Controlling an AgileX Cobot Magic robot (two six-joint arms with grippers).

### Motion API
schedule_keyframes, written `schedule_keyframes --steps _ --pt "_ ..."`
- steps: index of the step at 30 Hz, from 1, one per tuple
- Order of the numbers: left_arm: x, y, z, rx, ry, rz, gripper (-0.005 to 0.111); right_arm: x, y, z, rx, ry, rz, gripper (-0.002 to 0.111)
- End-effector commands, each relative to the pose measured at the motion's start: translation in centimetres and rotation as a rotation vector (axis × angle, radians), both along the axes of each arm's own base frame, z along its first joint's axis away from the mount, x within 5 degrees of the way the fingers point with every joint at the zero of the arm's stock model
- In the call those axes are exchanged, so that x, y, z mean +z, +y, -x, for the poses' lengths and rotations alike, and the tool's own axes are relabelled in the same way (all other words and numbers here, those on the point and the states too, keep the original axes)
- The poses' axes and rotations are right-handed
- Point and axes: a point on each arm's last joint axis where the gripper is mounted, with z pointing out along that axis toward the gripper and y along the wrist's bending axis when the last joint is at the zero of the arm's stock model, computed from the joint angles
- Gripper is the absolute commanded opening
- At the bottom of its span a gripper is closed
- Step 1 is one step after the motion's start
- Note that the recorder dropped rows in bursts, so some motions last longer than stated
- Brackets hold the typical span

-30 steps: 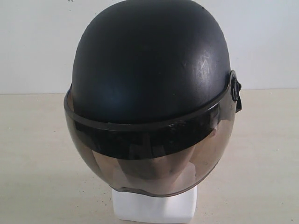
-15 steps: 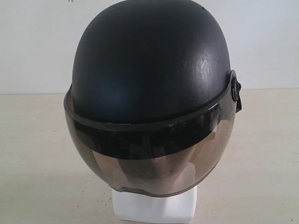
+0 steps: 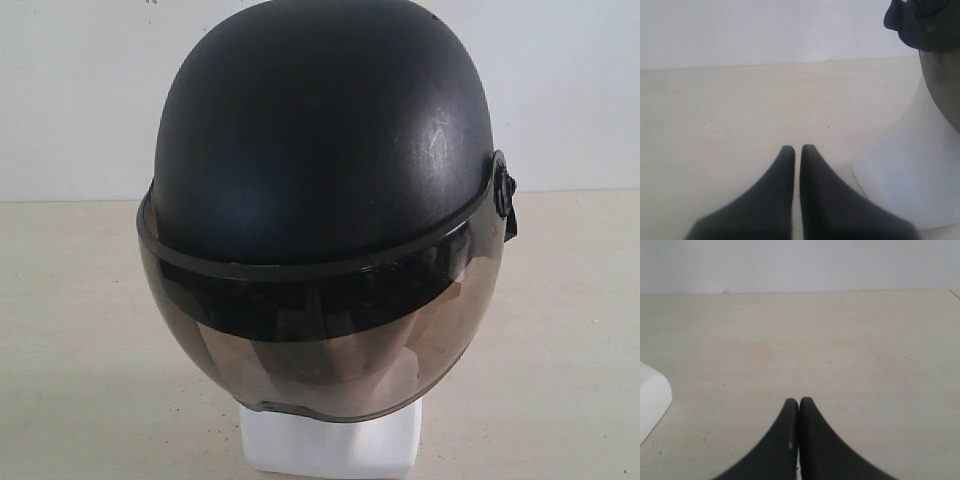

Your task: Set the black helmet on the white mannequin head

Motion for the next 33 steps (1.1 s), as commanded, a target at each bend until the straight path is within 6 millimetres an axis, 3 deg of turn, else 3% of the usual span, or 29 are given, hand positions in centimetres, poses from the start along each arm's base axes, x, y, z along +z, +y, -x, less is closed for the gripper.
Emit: schedule_keyframes --steps 1,16,24,33 --pt "0.0 0.0 0.0 0.000 0.000 0.008 0.004 0.1 -0.1 0.0 -0.007 -0.010 0.006 0.000" --pt "0.1 0.0 0.1 0.001 -0.011 0.009 0.004 0.1 -0.1 0.0 -0.007 -0.010 0.006 0.000" --pt "2.7 1.0 3.6 0.078 -0.306 0.042 0.004 0.1 -0.1 0.0 -0.007 -0.010 0.006 0.000" --pt "3.8 0.1 6.4 -0.035 -0.416 0.413 0.004 0.1 -0.1 0.0 -0.007 -0.010 0.006 0.000"
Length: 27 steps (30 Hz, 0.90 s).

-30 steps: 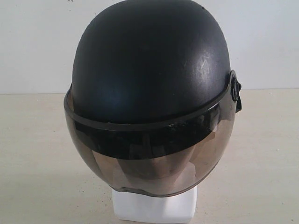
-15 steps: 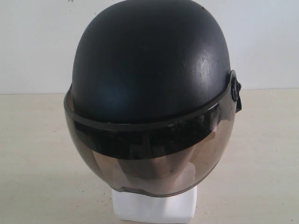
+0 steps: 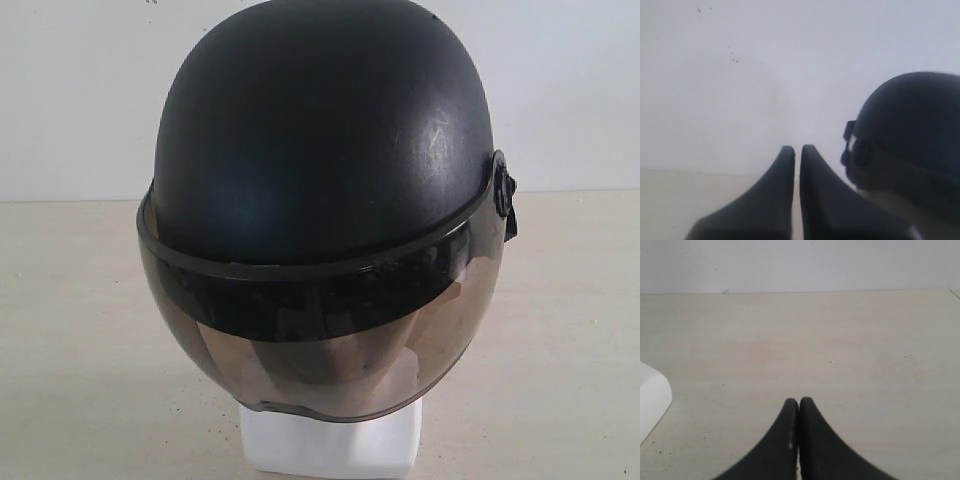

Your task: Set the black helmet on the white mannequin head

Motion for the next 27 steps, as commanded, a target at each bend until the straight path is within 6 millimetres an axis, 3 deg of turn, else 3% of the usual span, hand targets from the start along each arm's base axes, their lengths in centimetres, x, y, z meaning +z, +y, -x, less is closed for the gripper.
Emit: schedule_keyframes --steps 1,4,8,11,13,15,27 --pt "0.2 -0.9 0.8 -0.140 -0.014 0.177 0.004 0.1 -0.1 0.0 -0.007 -0.011 0.006 0.000" --pt "0.5 -0.9 0.9 -0.164 -0.030 0.269 0.004 0.1 -0.1 0.0 -0.007 -0.011 0.006 0.000" --pt "0.4 0.8 0.6 0.094 -0.069 -0.027 0.004 0.1 -0.1 0.0 -0.007 -0.011 0.006 0.000" --pt "-0.8 1.8 0.4 0.246 0.055 -0.346 0.004 0.1 -0.1 0.0 -0.007 -0.011 0.006 0.000" --pt "-1.6 1.8 0.3 0.245 0.134 -0.533 0.004 0.1 -0.1 0.0 -0.007 -0.011 0.006 0.000" --pt "-2.3 1.5 0.2 0.208 0.157 -0.581 0.004 0.1 -0.1 0.0 -0.007 -0.011 0.006 0.000" --pt "-6.6 1.0 -0.7 0.138 0.237 -0.378 0.004 0.1 -0.1 0.0 -0.007 -0.014 0.006 0.000"
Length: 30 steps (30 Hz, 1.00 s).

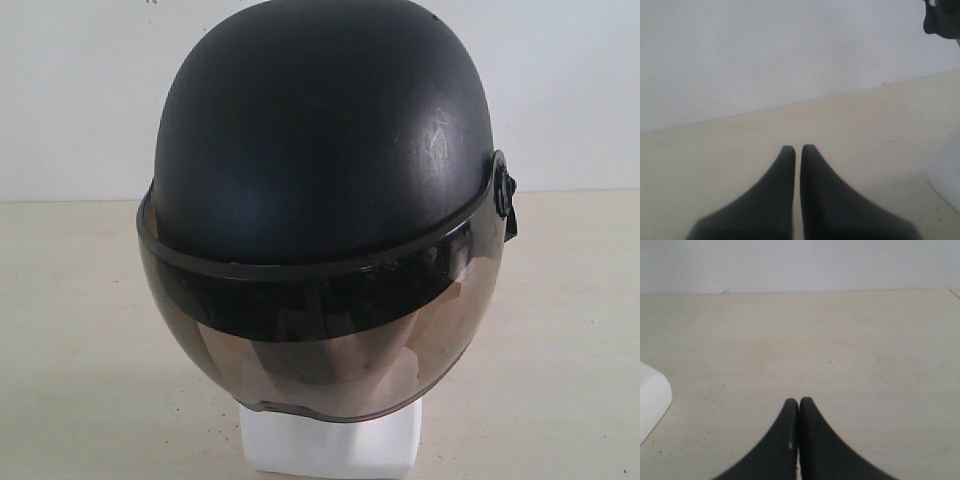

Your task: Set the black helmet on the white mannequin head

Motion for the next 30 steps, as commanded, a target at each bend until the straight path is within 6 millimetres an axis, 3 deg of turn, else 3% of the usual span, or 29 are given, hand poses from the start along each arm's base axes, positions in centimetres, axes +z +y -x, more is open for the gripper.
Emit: schedule_keyframes --steps 1,8,30 --pt "-0.8 -0.1 -0.2 -0.004 -0.019 0.064 0.004 0.1 -0.1 0.0 -0.007 -0.015 0.006 0.000" --pt "-2.0 -0.2 0.0 -0.010 0.113 0.055 0.004 0.1 -0.1 0.0 -0.008 -0.015 0.012 0.000" --pt "-2.0 0.0 0.0 0.024 0.114 0.053 0.004 0.1 -0.1 0.0 -0.008 -0.015 0.012 0.000"
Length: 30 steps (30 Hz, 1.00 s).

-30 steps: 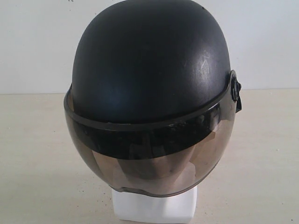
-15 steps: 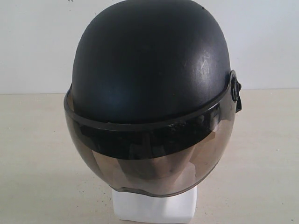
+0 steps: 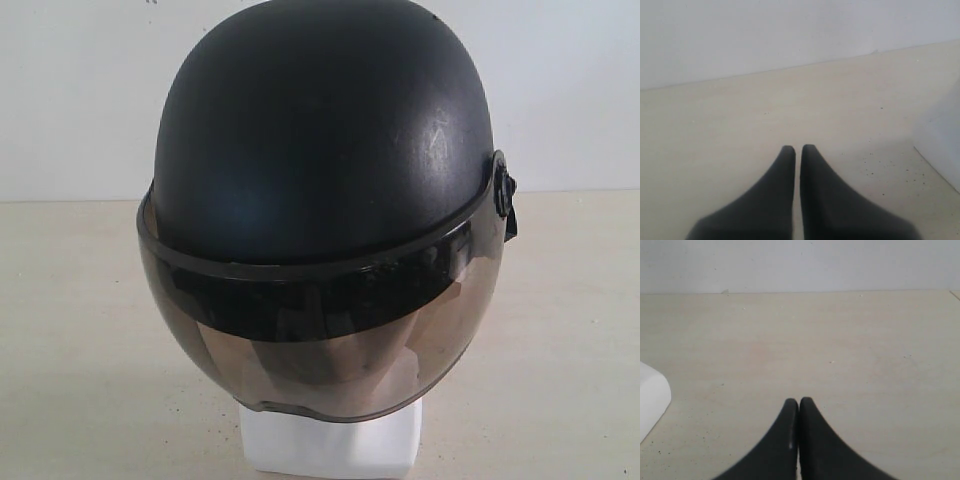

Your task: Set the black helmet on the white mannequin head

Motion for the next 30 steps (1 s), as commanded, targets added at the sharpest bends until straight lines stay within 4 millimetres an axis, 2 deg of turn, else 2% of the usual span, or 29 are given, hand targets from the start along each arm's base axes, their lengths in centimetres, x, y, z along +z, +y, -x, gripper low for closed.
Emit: schedule_keyframes --steps 1,30 --pt "-0.16 0.21 0.01 0.040 0.006 0.004 0.004 0.12 -0.05 0.01 -0.007 -0.015 0.004 0.000" --pt "-0.16 0.33 0.01 0.064 0.005 0.004 0.004 0.12 -0.05 0.01 -0.008 -0.015 0.002 0.000"
